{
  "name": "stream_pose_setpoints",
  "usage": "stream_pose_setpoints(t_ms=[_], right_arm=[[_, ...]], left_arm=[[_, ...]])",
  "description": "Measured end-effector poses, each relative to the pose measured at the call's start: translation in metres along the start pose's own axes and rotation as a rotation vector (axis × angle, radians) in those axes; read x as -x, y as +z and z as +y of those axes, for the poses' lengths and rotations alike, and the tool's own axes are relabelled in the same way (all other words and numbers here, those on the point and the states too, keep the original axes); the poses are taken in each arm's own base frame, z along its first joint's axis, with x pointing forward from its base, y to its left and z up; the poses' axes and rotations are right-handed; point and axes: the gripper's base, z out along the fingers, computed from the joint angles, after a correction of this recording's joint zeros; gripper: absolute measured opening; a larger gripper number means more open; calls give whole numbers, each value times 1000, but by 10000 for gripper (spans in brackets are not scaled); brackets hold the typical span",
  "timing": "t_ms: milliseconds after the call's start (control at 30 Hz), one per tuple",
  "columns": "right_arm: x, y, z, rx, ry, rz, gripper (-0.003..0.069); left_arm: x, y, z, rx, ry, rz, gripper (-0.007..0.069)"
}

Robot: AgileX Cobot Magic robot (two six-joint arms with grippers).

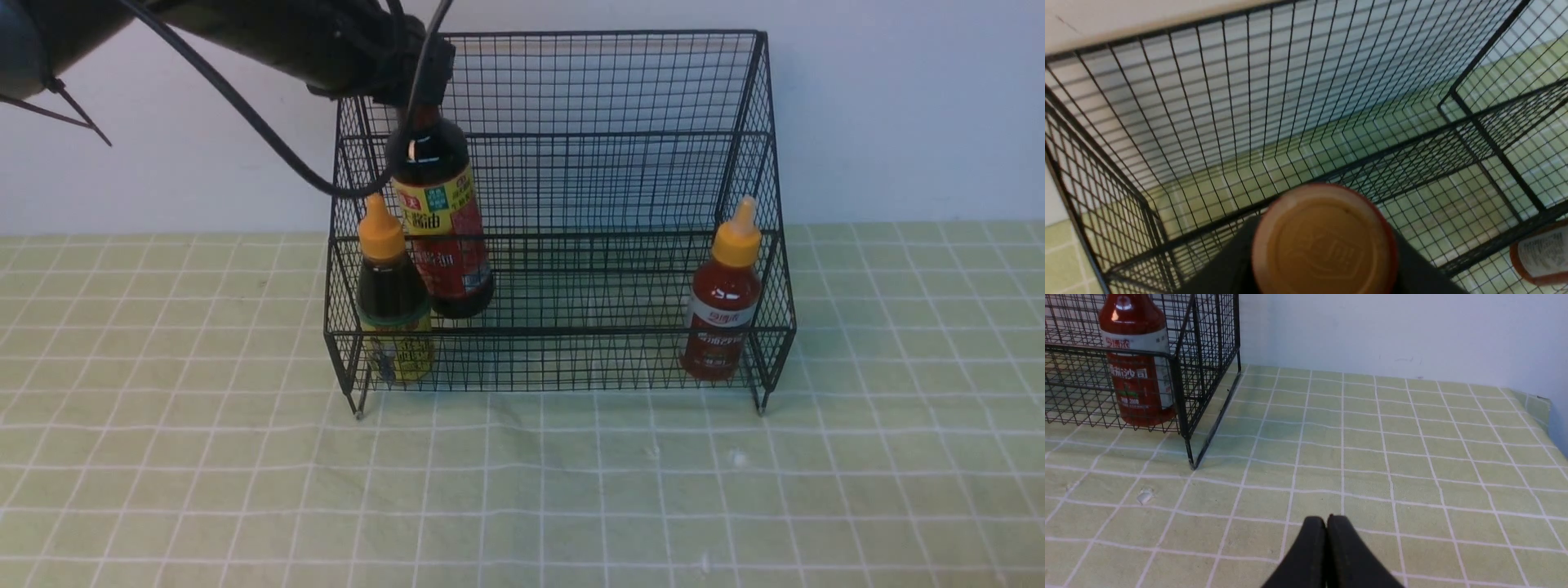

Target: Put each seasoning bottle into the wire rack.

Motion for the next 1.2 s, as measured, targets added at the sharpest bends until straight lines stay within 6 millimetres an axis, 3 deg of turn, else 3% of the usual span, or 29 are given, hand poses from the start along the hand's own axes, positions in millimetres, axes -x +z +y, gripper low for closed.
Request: stream_pose_setpoints(t_ms=[333, 567, 700, 833, 1000, 1033, 1133, 1167, 1200], right_arm=[[0, 0, 0, 0, 0, 0, -15], [0, 0, 0, 0, 0, 0, -15], [0, 0, 0, 0, 0, 0, -15], [0, 0, 0, 0, 0, 0, -15], [0, 0, 0, 0, 0, 0, -15], [0, 0, 0, 0, 0, 0, -15], [0, 0, 0, 0, 0, 0, -15], [0, 0, 0, 0, 0, 0, -15], [0, 0, 0, 0, 0, 0, -15]], left_arm=[[0, 2, 1, 5, 19, -2, 278], [8, -12, -2, 10, 27, -55, 398], [13, -24, -6, 9, 34, -83, 410], [19, -47, -10, 31, 68, -120, 363], [26, -95, -20, 72, 133, -172, 205], [26, -97, -20, 72, 135, -173, 189], [25, -135, -30, 80, 167, -185, 42], [25, -137, -31, 79, 168, -186, 32], [23, -155, -36, 83, 181, -186, 6]])
